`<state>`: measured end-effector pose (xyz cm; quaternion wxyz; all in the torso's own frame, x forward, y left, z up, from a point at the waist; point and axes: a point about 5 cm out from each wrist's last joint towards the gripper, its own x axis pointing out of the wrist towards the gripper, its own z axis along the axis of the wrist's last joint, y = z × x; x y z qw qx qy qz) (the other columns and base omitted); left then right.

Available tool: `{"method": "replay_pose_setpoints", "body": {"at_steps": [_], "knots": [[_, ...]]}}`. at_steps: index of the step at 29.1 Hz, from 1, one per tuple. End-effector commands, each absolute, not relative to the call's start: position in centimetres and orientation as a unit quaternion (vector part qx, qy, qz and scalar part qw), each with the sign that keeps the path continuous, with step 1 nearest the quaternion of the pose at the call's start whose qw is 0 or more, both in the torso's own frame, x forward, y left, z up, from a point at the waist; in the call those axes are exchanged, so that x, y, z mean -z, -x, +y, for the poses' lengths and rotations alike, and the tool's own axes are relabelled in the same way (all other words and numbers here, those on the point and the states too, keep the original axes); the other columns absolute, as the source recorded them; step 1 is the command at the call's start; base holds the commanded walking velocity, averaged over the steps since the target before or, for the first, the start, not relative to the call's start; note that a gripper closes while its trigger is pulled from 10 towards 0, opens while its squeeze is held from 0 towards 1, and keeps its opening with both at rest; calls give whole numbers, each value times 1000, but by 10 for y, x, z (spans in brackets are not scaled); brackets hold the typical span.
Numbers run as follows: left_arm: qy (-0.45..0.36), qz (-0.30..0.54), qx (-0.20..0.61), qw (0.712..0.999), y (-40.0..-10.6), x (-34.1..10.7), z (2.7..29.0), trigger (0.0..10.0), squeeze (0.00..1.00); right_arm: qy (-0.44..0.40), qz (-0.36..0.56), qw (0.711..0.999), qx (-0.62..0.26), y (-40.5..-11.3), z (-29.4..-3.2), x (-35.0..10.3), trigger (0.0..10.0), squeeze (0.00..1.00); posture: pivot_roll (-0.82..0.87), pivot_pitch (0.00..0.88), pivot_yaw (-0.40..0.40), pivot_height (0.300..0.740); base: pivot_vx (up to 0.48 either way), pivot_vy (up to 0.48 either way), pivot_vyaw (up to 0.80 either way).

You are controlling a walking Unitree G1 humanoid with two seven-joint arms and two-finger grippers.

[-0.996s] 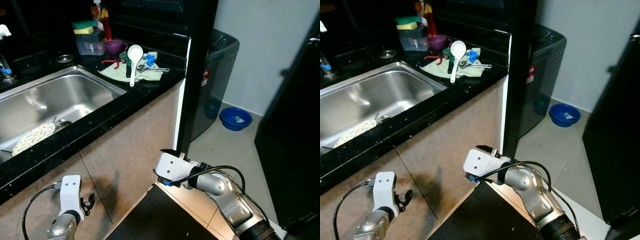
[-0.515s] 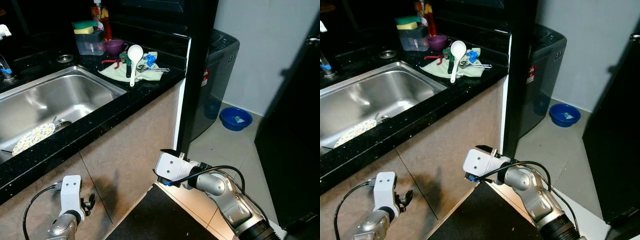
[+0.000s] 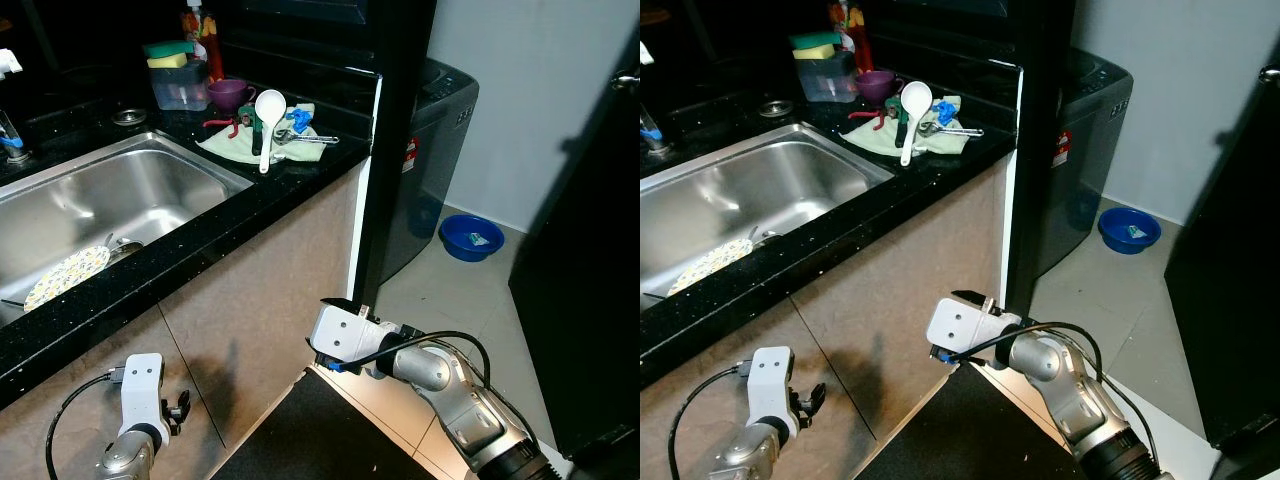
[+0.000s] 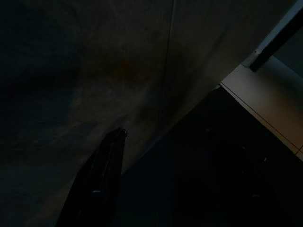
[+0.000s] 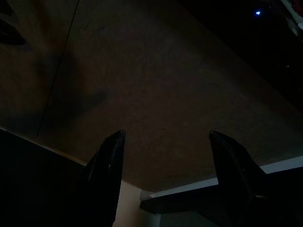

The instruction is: Kitchen organization

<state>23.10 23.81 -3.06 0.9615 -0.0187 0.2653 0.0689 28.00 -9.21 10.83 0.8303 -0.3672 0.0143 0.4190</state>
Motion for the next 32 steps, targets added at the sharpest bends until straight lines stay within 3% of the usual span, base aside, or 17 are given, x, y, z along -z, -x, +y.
{"method": "replay_pose_setpoints", "body": {"at_steps": [1,32], "knots": [[19,268,-72,960,-229,32,239,10000,0,363,13,832,-419,-279,-93,-108,10000,0,-11,0,3,740,0,0,0],[17,256,-70,964,-231,28,239,10000,0,362,11,832,-420,-278,-92,-109,10000,0,-9,0,12,740,0,0,0]]}}
